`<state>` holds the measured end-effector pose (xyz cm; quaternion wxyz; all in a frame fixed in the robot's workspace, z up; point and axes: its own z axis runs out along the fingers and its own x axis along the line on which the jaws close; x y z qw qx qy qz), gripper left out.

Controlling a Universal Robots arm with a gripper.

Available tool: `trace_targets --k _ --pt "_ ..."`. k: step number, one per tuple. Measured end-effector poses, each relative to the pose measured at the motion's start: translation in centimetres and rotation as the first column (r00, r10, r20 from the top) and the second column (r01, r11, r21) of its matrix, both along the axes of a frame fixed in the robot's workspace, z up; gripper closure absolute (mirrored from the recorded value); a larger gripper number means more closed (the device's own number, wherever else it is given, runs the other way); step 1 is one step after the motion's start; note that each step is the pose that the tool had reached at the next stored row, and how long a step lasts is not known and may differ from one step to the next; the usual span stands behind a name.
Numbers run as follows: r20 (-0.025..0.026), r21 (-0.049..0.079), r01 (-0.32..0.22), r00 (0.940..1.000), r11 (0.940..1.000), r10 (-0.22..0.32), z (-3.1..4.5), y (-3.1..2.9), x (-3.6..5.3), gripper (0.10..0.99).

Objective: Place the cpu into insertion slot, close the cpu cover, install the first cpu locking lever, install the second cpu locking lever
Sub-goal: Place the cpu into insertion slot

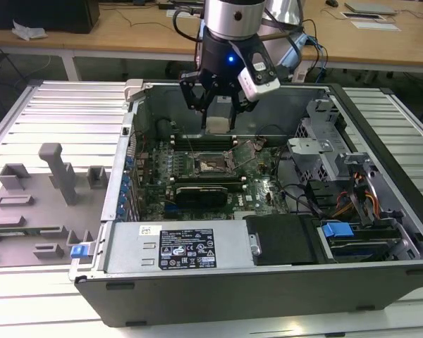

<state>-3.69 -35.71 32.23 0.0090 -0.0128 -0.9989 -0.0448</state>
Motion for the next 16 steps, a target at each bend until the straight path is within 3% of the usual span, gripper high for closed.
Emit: trace_targets --k 3,7,10,15,16 --pt "0.0018 0.0 0.0 1.0 1.0 0.0 -0.56 0.0 -0.01 0.549" --pt "0.0103 0.0 0.0 0.9999 1.0 0.0 -1.32 0.0 -0.07 0.549" --pt "0.0107 0.0 0.035 0.9993 0.9994 -0.035 -1.59 0.0 -0.08 0.549" --pt "0.0106 0.0 0.157 0.9876 0.9877 -0.157 -1.9 0.0 -0.08 0.549" --pt "0.0107 0.0 0.187 0.9823 0.9824 -0.187 -1.98 0.0 -0.08 0.549"
